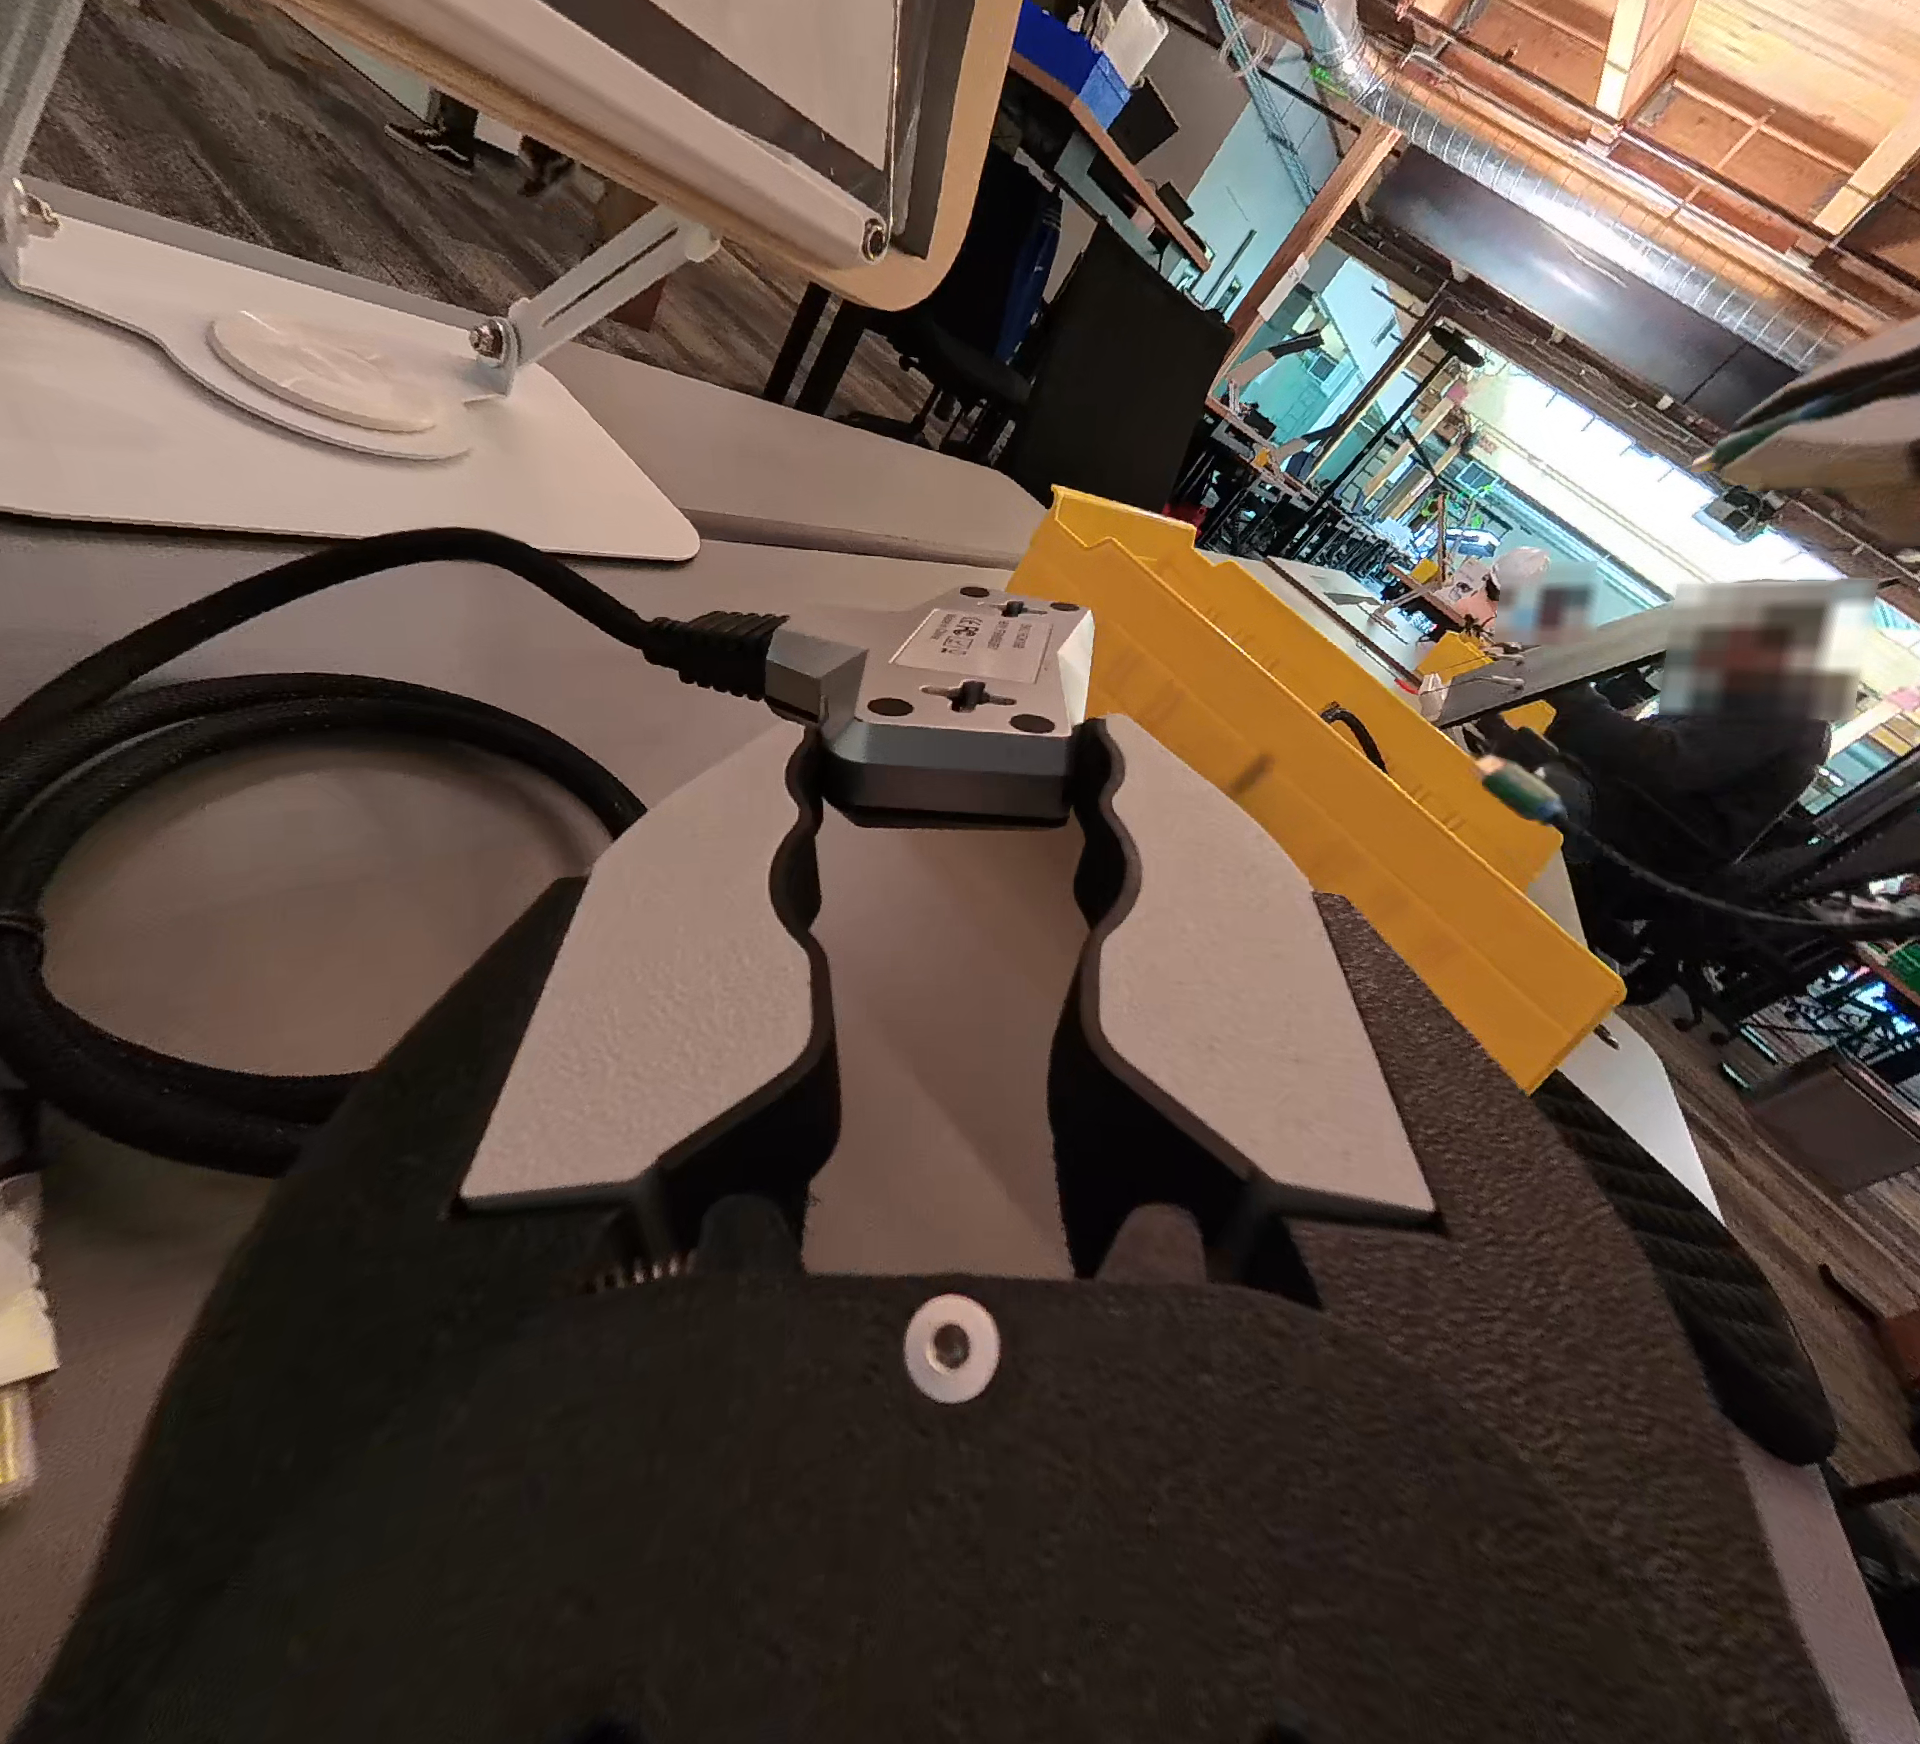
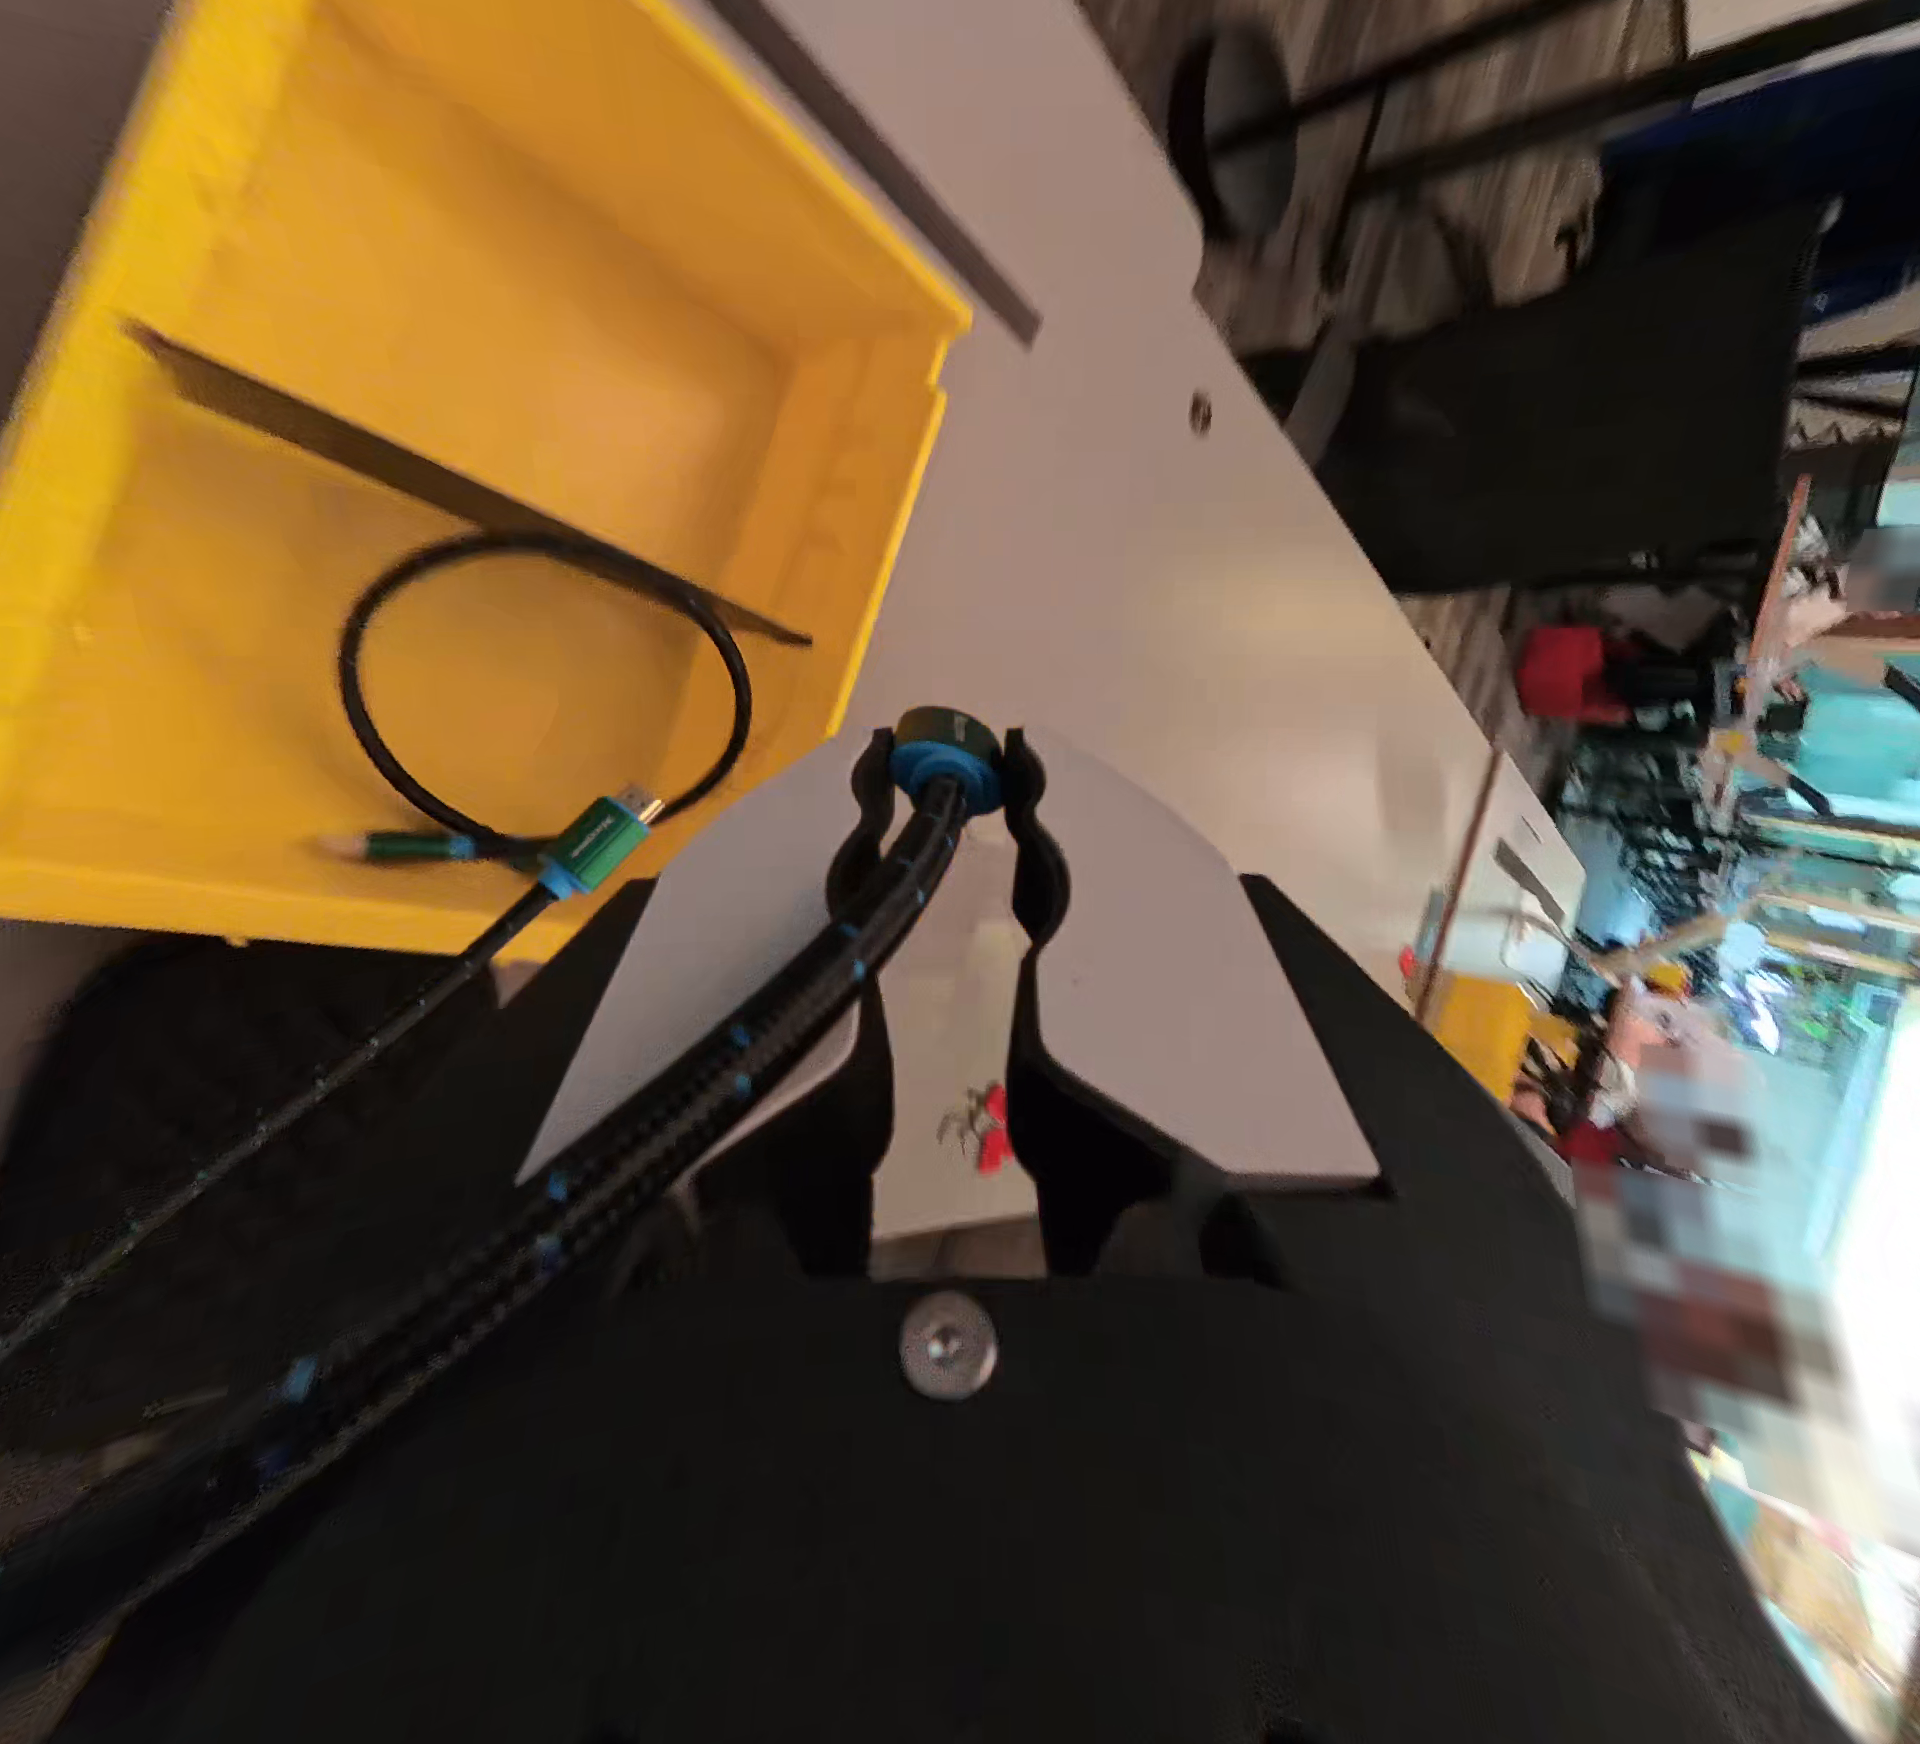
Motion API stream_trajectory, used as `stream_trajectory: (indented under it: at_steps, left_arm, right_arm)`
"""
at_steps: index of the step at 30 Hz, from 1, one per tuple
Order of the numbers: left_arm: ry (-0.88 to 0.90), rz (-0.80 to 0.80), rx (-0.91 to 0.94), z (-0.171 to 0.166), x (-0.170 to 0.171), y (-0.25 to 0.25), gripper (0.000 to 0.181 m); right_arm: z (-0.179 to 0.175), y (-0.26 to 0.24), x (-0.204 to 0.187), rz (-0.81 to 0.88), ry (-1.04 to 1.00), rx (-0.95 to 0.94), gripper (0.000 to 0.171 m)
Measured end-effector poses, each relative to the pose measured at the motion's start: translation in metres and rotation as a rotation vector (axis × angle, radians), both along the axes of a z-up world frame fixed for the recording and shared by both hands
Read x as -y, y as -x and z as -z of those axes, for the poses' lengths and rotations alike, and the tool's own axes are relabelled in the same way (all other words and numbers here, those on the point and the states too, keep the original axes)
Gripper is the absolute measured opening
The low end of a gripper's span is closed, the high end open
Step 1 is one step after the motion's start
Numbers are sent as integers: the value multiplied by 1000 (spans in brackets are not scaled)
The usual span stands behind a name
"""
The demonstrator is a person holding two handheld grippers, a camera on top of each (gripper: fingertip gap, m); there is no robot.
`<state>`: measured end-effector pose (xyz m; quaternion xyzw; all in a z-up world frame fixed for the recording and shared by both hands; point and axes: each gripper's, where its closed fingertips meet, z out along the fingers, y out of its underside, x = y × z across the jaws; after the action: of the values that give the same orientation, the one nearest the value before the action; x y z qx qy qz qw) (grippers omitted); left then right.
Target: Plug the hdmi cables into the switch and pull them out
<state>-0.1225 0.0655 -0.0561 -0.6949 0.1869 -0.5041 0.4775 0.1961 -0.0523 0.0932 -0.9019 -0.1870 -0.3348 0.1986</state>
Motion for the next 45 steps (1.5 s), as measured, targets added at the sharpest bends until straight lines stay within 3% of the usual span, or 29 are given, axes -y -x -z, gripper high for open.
stream_trajectory:
  at_steps: [6,15,20,28,33,37,41,45]
  left_arm:
    - [-6,2,-8,0,0,1,46]
    - [-10,2,-19,1,-1,0,46]
    - [-13,2,-29,2,-2,-1,46]
    - [-17,8,-53,5,0,-4,46]
    - [-18,11,-57,6,1,-4,46]
    - [-17,14,-56,7,2,-4,46]
    - [-16,16,-58,7,1,-5,46]
    - [-23,14,-63,7,1,-5,46]
  right_arm:
    - [83,-25,-10,89,255,32,22]
    - [168,-38,-26,212,284,-263,23]
    - [170,-49,-16,298,262,-375,22]
    - [162,-52,25,502,434,-430,21]
    - [193,-15,45,537,610,-650,21]
    - [206,-19,44,548,571,-683,24]
    - [196,-20,48,543,571,-722,33]
    - [165,-24,39,481,477,-726,35]
